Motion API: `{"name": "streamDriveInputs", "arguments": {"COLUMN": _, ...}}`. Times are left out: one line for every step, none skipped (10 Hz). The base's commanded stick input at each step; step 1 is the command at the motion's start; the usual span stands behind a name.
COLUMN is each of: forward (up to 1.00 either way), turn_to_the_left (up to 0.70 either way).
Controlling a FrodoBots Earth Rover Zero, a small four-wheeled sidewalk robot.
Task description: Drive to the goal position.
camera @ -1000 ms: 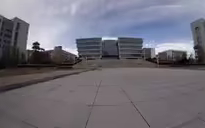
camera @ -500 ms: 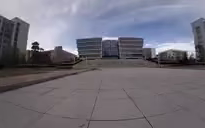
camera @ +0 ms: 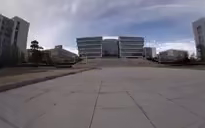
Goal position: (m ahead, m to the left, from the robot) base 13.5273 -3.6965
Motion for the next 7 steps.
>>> {"name": "streamDriveInputs", "arguments": {"forward": 0.85, "turn_to_the_left": 0.00}}
{"name": "streamDriveInputs", "arguments": {"forward": 0.85, "turn_to_the_left": 0.00}}
{"name": "streamDriveInputs", "arguments": {"forward": 0.85, "turn_to_the_left": 0.00}}
{"name": "streamDriveInputs", "arguments": {"forward": 0.85, "turn_to_the_left": 0.00}}
{"name": "streamDriveInputs", "arguments": {"forward": 0.85, "turn_to_the_left": 0.00}}
{"name": "streamDriveInputs", "arguments": {"forward": 0.85, "turn_to_the_left": 0.00}}
{"name": "streamDriveInputs", "arguments": {"forward": 0.85, "turn_to_the_left": 0.00}}
